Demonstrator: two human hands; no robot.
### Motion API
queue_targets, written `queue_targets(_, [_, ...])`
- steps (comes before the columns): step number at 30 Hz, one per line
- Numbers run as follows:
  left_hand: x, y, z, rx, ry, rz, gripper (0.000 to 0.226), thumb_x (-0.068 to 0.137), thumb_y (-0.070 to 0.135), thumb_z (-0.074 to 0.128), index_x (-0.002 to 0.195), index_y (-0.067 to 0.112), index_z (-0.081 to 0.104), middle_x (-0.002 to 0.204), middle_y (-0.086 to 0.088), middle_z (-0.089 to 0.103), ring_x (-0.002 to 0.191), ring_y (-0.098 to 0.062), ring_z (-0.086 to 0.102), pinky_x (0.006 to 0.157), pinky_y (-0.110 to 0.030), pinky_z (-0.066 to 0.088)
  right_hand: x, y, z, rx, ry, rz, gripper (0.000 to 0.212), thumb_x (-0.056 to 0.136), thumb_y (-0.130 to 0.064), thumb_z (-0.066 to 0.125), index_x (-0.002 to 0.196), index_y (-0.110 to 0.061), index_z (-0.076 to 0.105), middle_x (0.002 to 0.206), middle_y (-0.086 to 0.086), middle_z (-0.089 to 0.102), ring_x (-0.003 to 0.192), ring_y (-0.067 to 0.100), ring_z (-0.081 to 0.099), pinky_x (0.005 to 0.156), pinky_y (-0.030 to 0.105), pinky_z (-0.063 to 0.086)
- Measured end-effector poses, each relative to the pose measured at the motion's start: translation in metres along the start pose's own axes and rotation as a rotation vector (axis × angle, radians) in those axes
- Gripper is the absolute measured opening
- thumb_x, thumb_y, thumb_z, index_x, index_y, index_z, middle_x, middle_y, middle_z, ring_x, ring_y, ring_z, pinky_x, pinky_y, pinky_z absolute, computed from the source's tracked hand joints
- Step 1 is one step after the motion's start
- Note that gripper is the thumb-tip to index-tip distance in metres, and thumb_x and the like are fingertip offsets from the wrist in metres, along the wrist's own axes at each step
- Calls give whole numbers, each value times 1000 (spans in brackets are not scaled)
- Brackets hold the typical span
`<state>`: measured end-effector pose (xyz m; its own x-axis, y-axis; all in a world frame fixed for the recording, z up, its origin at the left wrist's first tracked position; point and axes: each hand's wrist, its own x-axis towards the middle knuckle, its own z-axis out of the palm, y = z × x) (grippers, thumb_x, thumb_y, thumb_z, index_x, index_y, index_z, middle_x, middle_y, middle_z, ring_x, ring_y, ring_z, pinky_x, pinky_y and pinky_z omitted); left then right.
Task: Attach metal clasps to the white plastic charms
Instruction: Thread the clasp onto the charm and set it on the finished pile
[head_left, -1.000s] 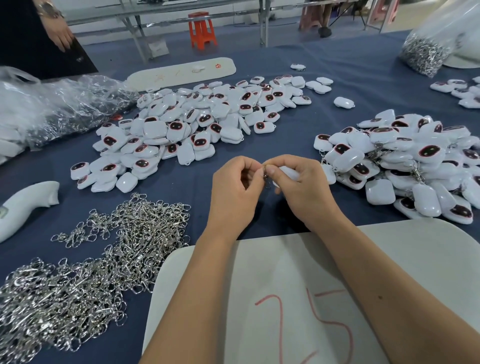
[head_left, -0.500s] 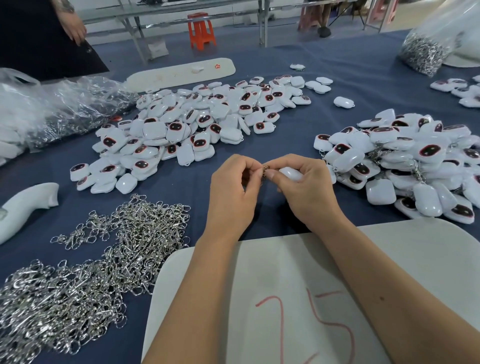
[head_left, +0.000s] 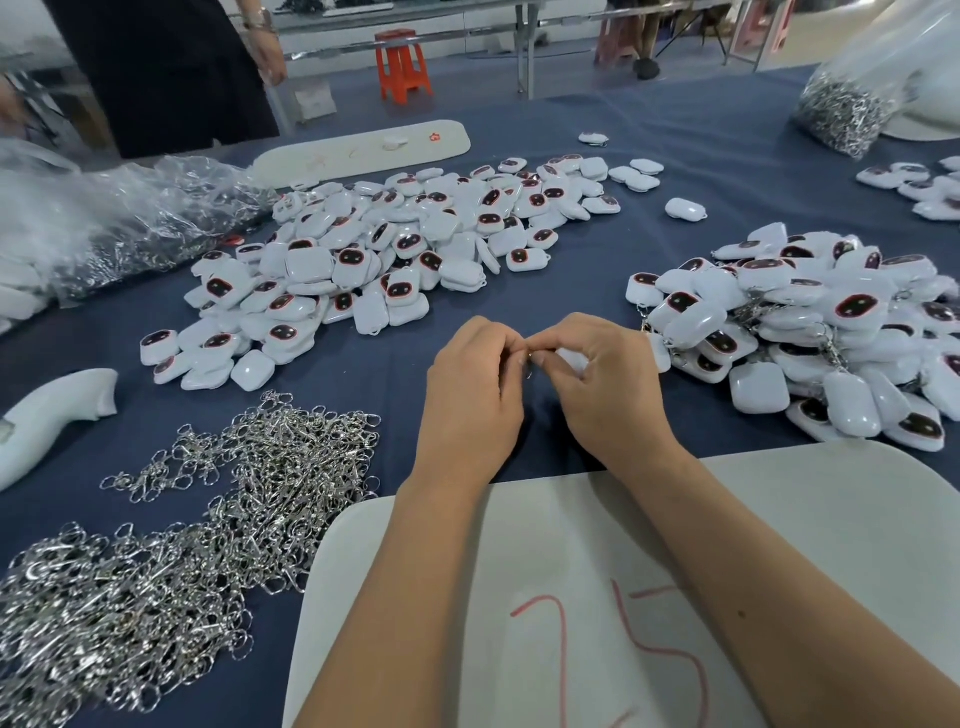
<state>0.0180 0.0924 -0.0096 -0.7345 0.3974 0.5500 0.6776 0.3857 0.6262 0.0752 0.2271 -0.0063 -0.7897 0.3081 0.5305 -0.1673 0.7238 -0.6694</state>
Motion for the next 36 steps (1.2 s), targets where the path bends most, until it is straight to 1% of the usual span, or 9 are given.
queue_targets(4, [1, -1, 1, -43, 2, -29, 13, 95, 7, 62, 85, 14, 65, 86, 7, 62, 80, -14, 59, 74, -42, 50, -1, -1, 0, -13, 26, 14, 20, 90, 0, 70, 95, -15, 83, 87, -6, 75, 84, 9, 67, 82, 23, 51])
queue_targets(7, [1, -3, 0, -132, 1, -48, 13, 93, 7, 65, 84, 16, 68, 81, 9, 66, 78, -13, 65, 75, -40, 54, -1, -3, -1, 28, 40, 68, 17, 92, -2, 71, 95, -14, 82, 91, -6, 77, 89, 9, 70, 87, 25, 53])
queue_targets(9, [2, -4, -1, -145, -9, -40, 12, 92, 8, 65, 85, 17, 69, 81, 10, 66, 79, -14, 66, 75, -40, 55, -1, -3, -1, 44, 36, 96, 16, 92, -4, 71, 95, -15, 82, 92, -6, 78, 92, 9, 71, 90, 25, 54])
queue_targets(13, [2, -4, -2, -96, -27, -9, 13, 92, 9, 65, 85, 20, 67, 84, 12, 65, 81, -13, 64, 74, -35, 53, -1, -4, -1, 37, 28, 115, 16, 92, -5, 71, 95, -15, 83, 91, -8, 78, 92, 8, 71, 89, 22, 52])
queue_targets(19, [1, -4, -2, -67, -49, -12, 13, 94, 7, 62, 86, 17, 65, 86, 9, 64, 83, -12, 62, 75, -38, 52, -1, -5, -1, 35, 13, 111, 16, 92, -6, 71, 94, -17, 83, 90, -9, 78, 90, 7, 71, 88, 21, 52])
queue_targets(24, [3, -4, -4, -102, -49, -23, 13, 93, 6, 64, 86, 16, 68, 84, 10, 65, 81, -12, 64, 76, -34, 52, 0, -4, -2, 67, 2, 162, 14, 93, -7, 71, 96, -15, 83, 91, -8, 79, 92, 7, 72, 91, 25, 54])
queue_targets(31, [2, -3, -4, -85, -76, -13, 11, 94, 6, 64, 87, 14, 67, 85, 7, 65, 82, -14, 64, 76, -38, 53, 1, -3, -4, 134, -45, 211, 15, 92, -6, 72, 92, -15, 83, 86, -11, 78, 88, 4, 72, 87, 20, 55])
queue_targets(36, [2, -3, -3, -62, -80, -24, 10, 95, 8, 62, 87, 14, 64, 86, 6, 64, 82, -14, 61, 75, -39, 51, 0, -3, -4, 130, -54, 201, 15, 93, -7, 72, 92, -17, 83, 86, -12, 78, 88, 4, 72, 87, 21, 54])
